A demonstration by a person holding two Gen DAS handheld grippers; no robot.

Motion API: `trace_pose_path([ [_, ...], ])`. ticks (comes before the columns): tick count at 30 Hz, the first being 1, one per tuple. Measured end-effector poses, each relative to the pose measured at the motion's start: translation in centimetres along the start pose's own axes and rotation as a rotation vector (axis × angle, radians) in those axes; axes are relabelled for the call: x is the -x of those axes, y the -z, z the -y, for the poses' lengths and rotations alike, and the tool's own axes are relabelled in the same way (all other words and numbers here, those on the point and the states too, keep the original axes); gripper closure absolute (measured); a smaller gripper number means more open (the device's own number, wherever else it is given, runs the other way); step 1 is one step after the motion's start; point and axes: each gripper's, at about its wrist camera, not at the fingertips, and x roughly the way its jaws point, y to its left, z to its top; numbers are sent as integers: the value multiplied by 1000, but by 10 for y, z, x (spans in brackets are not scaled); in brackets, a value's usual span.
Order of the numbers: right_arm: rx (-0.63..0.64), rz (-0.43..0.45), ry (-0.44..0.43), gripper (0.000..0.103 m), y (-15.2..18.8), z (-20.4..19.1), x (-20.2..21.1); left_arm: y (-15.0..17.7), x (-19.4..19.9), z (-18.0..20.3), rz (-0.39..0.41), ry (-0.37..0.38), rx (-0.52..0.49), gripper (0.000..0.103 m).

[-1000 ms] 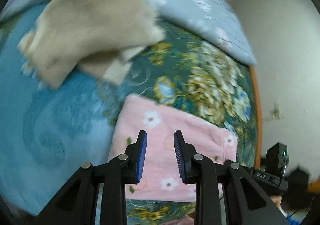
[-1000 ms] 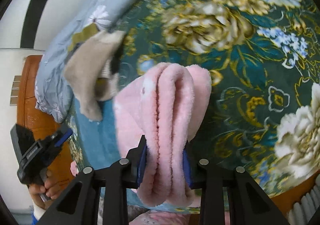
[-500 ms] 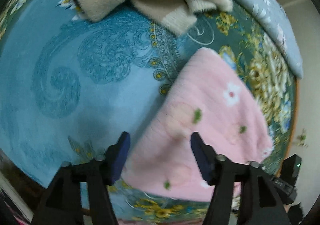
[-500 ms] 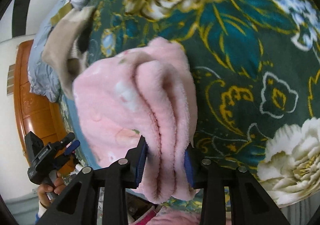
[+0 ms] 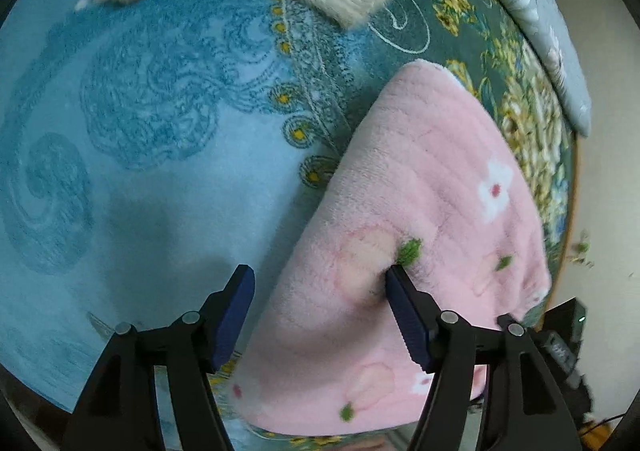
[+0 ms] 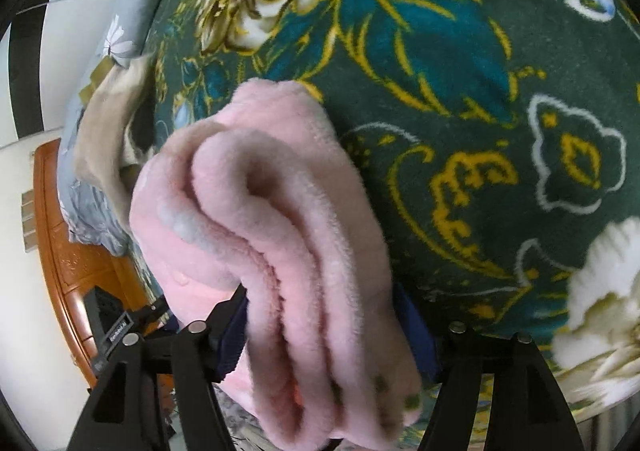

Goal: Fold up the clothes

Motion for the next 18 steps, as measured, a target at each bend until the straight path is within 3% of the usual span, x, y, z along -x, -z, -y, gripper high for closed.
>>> trace_pose_path([
  [3,28,19,35,53,4,-13,4,4,1,-3,-8,105,44,35],
  [7,63,27,69,61,8,-25,9,7,-2,-2,-18,61,9,36],
  [12,84,44,84,64,14,-42,19,12,3,-1,-1,60,14,63],
  [18,101,61,38,65,20,-61,42,18,20,11,11,41,8,75],
])
